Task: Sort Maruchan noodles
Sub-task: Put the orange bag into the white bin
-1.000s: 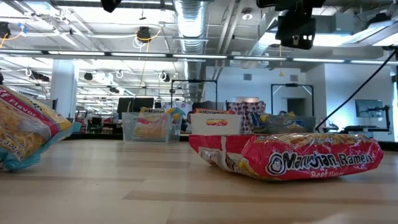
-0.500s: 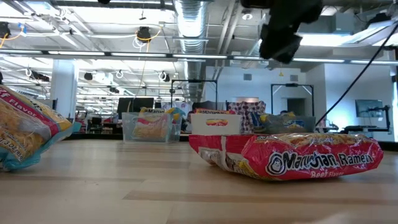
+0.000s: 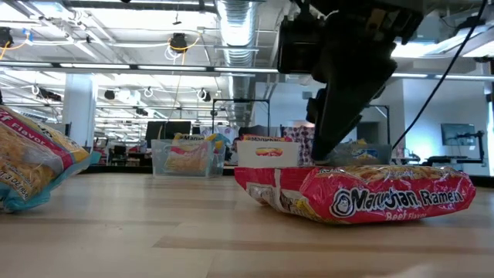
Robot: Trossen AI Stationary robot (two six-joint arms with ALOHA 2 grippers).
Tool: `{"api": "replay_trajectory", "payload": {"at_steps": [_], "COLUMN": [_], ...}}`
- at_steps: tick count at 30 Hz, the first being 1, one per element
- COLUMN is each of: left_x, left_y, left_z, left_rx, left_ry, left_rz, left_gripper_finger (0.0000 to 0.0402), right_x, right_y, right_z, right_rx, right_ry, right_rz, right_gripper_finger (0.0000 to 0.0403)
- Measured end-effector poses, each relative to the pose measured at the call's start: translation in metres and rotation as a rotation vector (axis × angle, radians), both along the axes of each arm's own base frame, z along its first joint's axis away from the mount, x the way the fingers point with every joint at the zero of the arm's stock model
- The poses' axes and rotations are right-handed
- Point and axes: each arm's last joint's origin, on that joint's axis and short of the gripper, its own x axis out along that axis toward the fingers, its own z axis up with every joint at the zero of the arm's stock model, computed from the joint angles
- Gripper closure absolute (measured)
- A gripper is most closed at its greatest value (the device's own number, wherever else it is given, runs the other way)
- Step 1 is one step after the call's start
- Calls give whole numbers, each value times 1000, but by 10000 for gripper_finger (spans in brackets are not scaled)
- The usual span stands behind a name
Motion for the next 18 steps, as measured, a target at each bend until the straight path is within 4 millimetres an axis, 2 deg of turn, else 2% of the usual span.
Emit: {"api": "replay_trajectory", "payload": {"at_steps": [12, 18], "left_x": [10, 16], "left_y": [-3, -4], "left_z": [-8, -10], "left_rx": [36, 44], "left_ry": [53, 63], "left_rz": [10, 20], "left_gripper_finger": [306, 306], "right_x": [2, 6], "right_y": [-3, -3], "right_z": [-4, -21], "right_rx": [-109, -112], "right_ry": [-34, 12], "right_rz": [61, 58], "right_gripper_finger": [180, 180]}}
